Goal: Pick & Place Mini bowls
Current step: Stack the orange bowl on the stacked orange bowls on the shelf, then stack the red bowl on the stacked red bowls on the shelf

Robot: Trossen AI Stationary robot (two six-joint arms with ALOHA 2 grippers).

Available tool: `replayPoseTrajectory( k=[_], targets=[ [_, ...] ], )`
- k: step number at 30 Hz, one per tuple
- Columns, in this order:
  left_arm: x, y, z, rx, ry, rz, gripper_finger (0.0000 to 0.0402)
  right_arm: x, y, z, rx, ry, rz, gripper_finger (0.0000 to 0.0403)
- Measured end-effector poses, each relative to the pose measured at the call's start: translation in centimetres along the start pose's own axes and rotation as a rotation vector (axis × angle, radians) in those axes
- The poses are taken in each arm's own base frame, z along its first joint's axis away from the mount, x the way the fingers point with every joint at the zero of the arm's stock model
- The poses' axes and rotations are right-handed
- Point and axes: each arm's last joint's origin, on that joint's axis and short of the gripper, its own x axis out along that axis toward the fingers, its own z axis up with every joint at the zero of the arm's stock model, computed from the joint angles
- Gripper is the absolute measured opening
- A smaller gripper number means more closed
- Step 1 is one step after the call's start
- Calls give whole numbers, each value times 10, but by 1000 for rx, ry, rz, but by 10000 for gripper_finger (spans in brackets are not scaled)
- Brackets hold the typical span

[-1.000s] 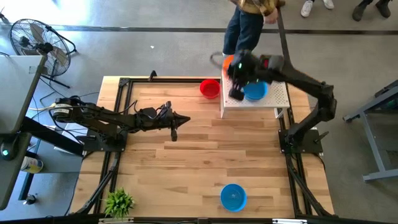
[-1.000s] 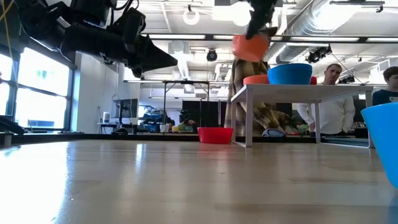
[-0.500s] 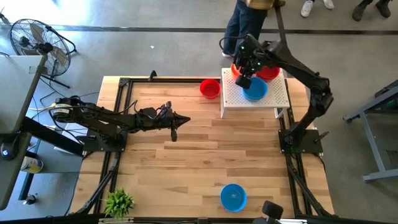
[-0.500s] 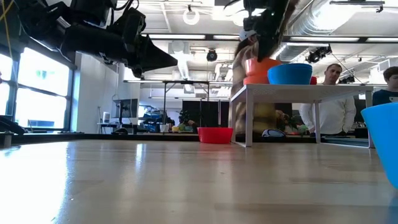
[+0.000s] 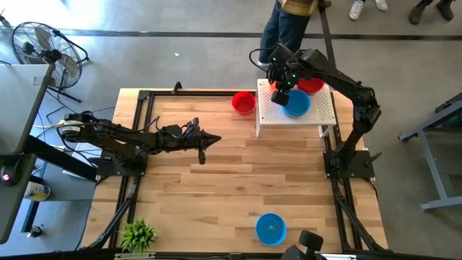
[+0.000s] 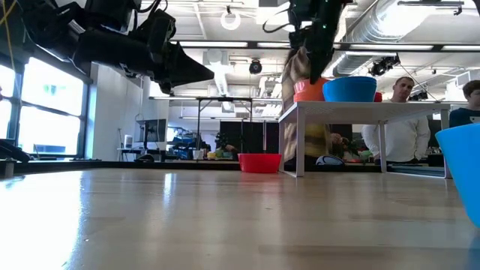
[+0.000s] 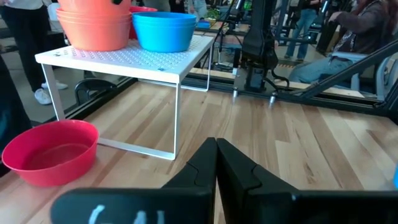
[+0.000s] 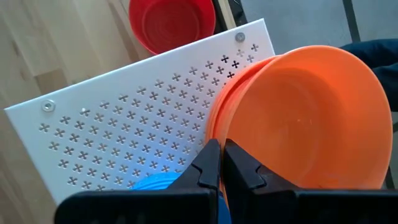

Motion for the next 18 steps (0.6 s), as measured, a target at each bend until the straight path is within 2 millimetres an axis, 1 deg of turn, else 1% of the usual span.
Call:
replayPoseTrajectory(
  k=[7, 14, 18],
  targets=[
    [0, 0, 0, -1, 0, -5, 2, 0, 0, 0, 2, 0, -1, 6],
    [0, 0, 0, -16, 0, -6, 2, 0, 0, 0, 16, 2, -11, 62],
    [0, 0, 0, -16, 0, -6, 2, 0, 0, 0, 17, 3, -12, 74]
  ],
)
